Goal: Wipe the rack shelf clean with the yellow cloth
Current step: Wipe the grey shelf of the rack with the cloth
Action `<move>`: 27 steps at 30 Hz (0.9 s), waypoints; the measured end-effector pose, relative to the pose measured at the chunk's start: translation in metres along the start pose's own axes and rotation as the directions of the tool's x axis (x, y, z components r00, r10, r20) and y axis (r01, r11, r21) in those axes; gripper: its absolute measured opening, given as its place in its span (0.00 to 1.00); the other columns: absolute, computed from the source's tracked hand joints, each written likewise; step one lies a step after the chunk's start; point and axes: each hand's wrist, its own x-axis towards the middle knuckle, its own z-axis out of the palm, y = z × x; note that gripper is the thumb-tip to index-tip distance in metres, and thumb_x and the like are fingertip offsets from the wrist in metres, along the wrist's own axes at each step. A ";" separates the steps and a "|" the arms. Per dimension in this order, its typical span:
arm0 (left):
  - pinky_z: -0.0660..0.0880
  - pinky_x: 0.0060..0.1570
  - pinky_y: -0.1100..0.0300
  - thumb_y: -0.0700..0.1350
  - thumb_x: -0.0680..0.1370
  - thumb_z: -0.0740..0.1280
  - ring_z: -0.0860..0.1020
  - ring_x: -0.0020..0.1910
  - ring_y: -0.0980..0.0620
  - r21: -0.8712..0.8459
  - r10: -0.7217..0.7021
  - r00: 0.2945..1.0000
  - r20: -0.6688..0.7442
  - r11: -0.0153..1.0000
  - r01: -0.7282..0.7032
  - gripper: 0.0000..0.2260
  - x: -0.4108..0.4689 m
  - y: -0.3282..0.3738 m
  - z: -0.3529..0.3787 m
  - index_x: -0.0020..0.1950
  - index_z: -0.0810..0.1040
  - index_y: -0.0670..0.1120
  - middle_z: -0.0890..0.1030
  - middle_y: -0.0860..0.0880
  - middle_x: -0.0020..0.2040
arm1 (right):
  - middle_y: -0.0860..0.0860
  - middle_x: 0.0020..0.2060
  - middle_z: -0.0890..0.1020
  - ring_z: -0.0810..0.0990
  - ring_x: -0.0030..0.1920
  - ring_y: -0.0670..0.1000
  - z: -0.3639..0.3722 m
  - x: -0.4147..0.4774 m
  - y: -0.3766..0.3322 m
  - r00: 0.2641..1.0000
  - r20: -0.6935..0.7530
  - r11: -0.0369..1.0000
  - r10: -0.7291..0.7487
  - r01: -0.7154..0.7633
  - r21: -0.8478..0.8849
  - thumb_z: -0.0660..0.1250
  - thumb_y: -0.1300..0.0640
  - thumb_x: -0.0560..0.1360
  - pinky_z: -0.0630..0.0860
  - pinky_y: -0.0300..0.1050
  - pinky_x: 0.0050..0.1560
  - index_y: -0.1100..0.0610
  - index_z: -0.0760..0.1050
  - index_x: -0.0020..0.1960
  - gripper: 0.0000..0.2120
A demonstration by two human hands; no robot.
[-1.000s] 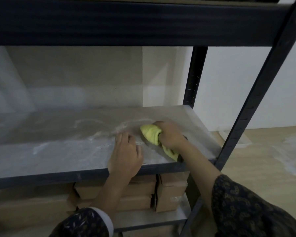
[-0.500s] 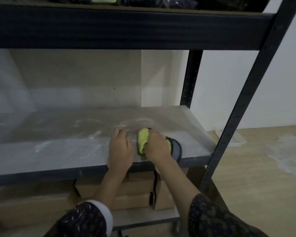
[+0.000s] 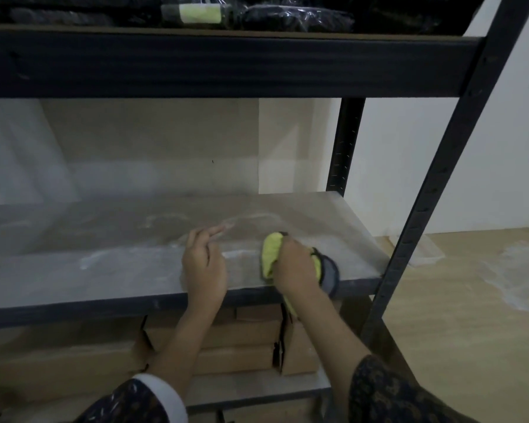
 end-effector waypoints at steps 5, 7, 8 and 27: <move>0.68 0.40 0.77 0.30 0.78 0.54 0.74 0.42 0.66 -0.012 0.010 0.999 -0.052 1.000 -0.010 0.17 -0.001 0.013 -0.002 0.54 0.79 0.43 0.76 0.47 0.53 | 0.60 0.58 0.80 0.78 0.58 0.59 0.010 0.006 -0.038 0.990 0.108 0.989 -0.094 0.081 0.121 0.59 0.63 0.79 0.74 0.48 0.55 0.64 0.75 0.60 0.13; 0.68 0.37 0.76 0.30 0.78 0.54 0.73 0.37 0.68 -0.049 0.028 0.998 -0.064 0.998 -0.032 0.16 0.000 0.022 -0.003 0.56 0.79 0.41 0.75 0.50 0.51 | 0.61 0.56 0.80 0.78 0.57 0.60 -0.008 0.012 -0.029 0.998 0.037 0.980 -0.044 0.036 0.198 0.59 0.65 0.78 0.73 0.47 0.53 0.64 0.77 0.58 0.12; 0.68 0.36 0.74 0.31 0.79 0.54 0.73 0.35 0.68 -0.070 0.038 0.997 -0.065 0.997 -0.042 0.16 0.001 0.027 -0.004 0.56 0.79 0.41 0.74 0.53 0.50 | 0.61 0.56 0.80 0.78 0.58 0.60 -0.020 0.015 -0.019 1.000 -0.027 0.975 -0.012 0.018 0.223 0.60 0.66 0.77 0.72 0.47 0.53 0.64 0.77 0.59 0.13; 0.71 0.54 0.58 0.42 0.80 0.56 0.73 0.57 0.48 0.359 -0.112 0.952 0.286 0.933 0.002 0.12 0.007 0.029 0.041 0.58 0.76 0.41 0.74 0.46 0.58 | 0.48 0.62 0.73 0.77 0.55 0.51 -0.029 0.034 0.030 0.959 0.266 0.698 -0.094 -0.127 0.705 0.67 0.65 0.68 0.76 0.48 0.57 0.57 0.65 0.72 0.32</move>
